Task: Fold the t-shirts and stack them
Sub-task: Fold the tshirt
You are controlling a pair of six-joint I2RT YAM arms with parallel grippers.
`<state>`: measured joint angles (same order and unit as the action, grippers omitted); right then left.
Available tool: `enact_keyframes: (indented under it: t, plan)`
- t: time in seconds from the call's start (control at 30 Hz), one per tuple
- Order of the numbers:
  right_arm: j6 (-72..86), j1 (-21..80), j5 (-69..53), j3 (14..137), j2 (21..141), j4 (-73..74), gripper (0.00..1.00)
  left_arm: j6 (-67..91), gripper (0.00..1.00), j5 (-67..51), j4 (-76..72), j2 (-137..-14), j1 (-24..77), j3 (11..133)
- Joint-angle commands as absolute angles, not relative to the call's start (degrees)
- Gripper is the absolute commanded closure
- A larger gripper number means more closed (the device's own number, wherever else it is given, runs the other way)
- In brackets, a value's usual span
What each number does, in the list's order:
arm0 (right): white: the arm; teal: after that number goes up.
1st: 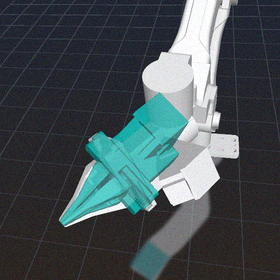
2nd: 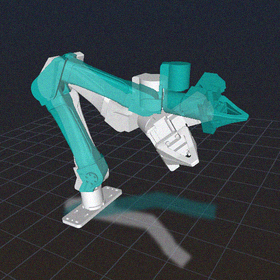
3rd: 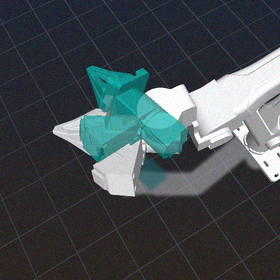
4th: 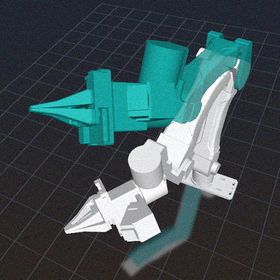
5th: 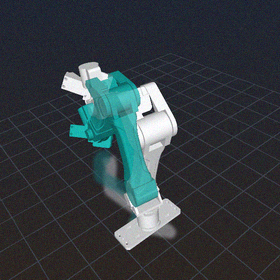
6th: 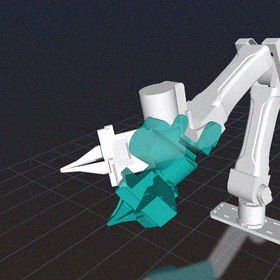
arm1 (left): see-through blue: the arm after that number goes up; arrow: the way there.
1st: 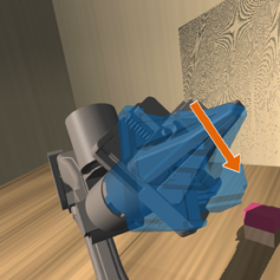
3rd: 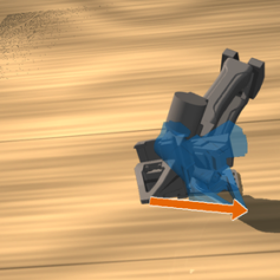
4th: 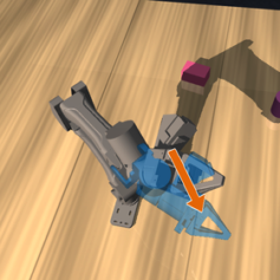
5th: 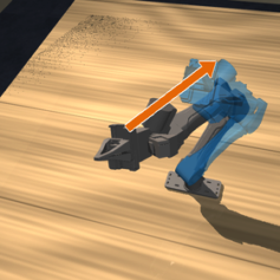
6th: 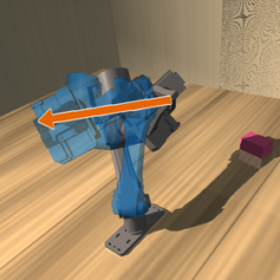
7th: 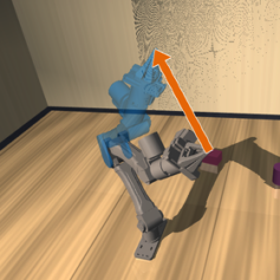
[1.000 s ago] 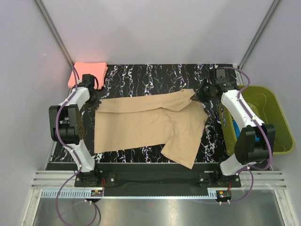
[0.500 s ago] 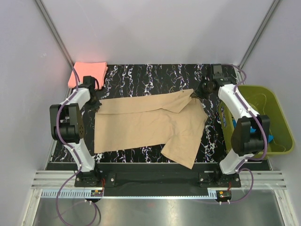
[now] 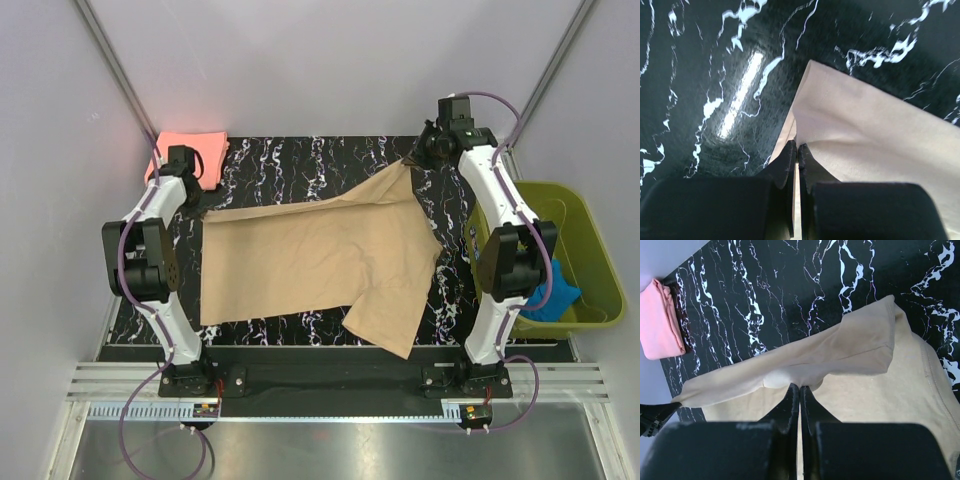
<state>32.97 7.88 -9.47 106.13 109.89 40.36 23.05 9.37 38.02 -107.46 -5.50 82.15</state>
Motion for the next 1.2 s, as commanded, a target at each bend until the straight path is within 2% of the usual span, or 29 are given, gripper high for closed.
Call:
enact_keyframes:
  t: [0.0, 0.37, 0.7, 0.77, 0.8, 0.87, 0.9, 0.93, 1.0, 1.07, 1.1, 1.17]
  plan:
    - [31.6, 8.0, -8.3, 107.7, 109.3, 42.6, 1.0, 23.6, 1.0, 8.7, 38.2, -107.8, -6.2, 84.1]
    - [33.2, 8.0, -8.9, 93.0, 101.1, 38.3, 1.0, 23.3, 1.0, 8.2, 36.5, -106.5, -6.3, 75.9]
    - [32.1, 8.0, -8.4, 91.9, 102.2, 39.1, 1.0, 23.7, 0.98, 8.2, 36.7, -108.5, -6.3, 76.2]
    - [32.0, 8.0, -8.4, 90.3, 102.0, 39.4, 1.0, 24.2, 0.91, 8.1, 36.8, -108.1, -6.3, 75.7]
    - [31.9, 8.0, -8.5, 89.6, 101.7, 39.6, 1.0, 24.7, 0.79, 7.7, 37.2, -107.8, -6.3, 75.2]
    - [32.1, 8.0, -9.0, 86.7, 100.3, 40.1, 1.0, 25.2, 0.7, 8.0, 38.8, -106.3, -6.3, 75.0]
    - [32.1, 8.0, -9.6, 85.4, 99.5, 40.3, 1.0, 25.8, 0.59, 8.2, 39.5, -105.6, -6.3, 74.8]
    - [32.4, 8.0, -10.1, 84.0, 97.6, 40.4, 0.99, 26.2, 0.53, 8.8, 40.1, -103.9, -6.3, 74.4]
    - [32.7, 8.0, -11.9, 78.9, 95.4, 40.3, 0.82, 27.2, 0.42, 9.0, 42.1, -102.3, -6.4, 74.8]
    - [32.0, 8.0, -11.7, 75.7, 92.9, 41.2, 0.7, 27.5, 0.41, 8.5, 42.8, -99.7, -6.3, 75.0]
    - [31.5, 8.0, -10.7, 75.2, 92.4, 41.4, 0.56, 27.7, 0.41, 8.2, 42.7, -98.7, -6.3, 75.3]
    - [29.8, 7.9, -9.1, 75.6, 91.9, 41.0, 0.45, 27.2, 0.43, 7.4, 42.9, -97.7, -6.2, 76.3]
